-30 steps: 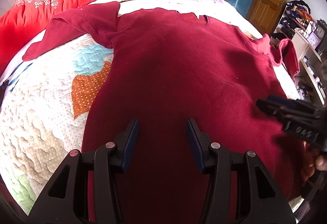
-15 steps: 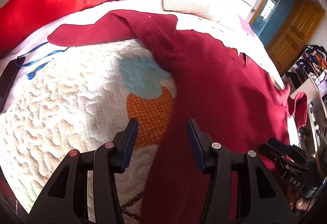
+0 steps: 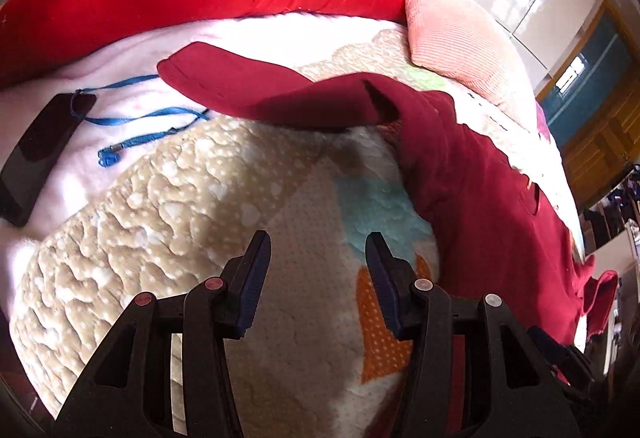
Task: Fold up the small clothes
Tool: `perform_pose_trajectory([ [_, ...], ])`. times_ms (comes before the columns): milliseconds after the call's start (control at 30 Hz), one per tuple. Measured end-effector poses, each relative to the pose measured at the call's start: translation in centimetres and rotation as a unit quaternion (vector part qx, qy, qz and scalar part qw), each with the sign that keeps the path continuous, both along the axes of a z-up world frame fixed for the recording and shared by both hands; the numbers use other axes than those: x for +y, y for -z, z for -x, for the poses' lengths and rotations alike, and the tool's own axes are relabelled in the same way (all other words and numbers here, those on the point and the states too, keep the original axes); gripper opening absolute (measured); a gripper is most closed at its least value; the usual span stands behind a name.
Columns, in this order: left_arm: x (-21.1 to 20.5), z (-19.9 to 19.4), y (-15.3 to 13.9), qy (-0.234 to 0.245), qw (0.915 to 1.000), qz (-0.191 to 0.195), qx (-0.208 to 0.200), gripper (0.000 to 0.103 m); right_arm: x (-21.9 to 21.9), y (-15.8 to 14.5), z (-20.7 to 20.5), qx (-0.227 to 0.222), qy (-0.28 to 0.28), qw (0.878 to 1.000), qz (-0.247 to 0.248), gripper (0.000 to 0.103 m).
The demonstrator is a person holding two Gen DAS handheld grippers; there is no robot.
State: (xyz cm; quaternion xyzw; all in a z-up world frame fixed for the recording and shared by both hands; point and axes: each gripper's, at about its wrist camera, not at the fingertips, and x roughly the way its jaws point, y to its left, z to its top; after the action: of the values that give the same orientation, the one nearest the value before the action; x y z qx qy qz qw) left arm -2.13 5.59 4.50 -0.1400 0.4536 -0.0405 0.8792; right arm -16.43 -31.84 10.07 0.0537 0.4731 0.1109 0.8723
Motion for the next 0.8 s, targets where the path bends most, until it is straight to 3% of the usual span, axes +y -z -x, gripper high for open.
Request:
perform_pose_trajectory([
  [133, -0.2, -0.6, -0.4, -0.013, 0.9993, -0.026, -0.024, 0.049, 0.6, 0.1, -0.4, -0.011, 0.012, 1.000, 0.010, 0.046],
  [400, -3.1, -0.7, 0.7, 0.024, 0.9957, -0.079, -0.042, 0.049, -0.5, 0.5, -1.2, -0.014, 0.055, 0.998, 0.007, 0.047],
  [667, -2.5, -0.9, 1.0, 0.025, 0.9959, -0.073, -0.046, 0.049, -0.2, 1.2, -1.8, -0.007, 0.071, 0.997, 0.008, 0.049],
  [800, -0.3, -1.3, 0.6, 0.009, 0.9983, -0.039, -0.043, 0.049, 0.3, 1.4, -2.1, -0.007, 0.063, 0.998, 0.012, 0.060],
])
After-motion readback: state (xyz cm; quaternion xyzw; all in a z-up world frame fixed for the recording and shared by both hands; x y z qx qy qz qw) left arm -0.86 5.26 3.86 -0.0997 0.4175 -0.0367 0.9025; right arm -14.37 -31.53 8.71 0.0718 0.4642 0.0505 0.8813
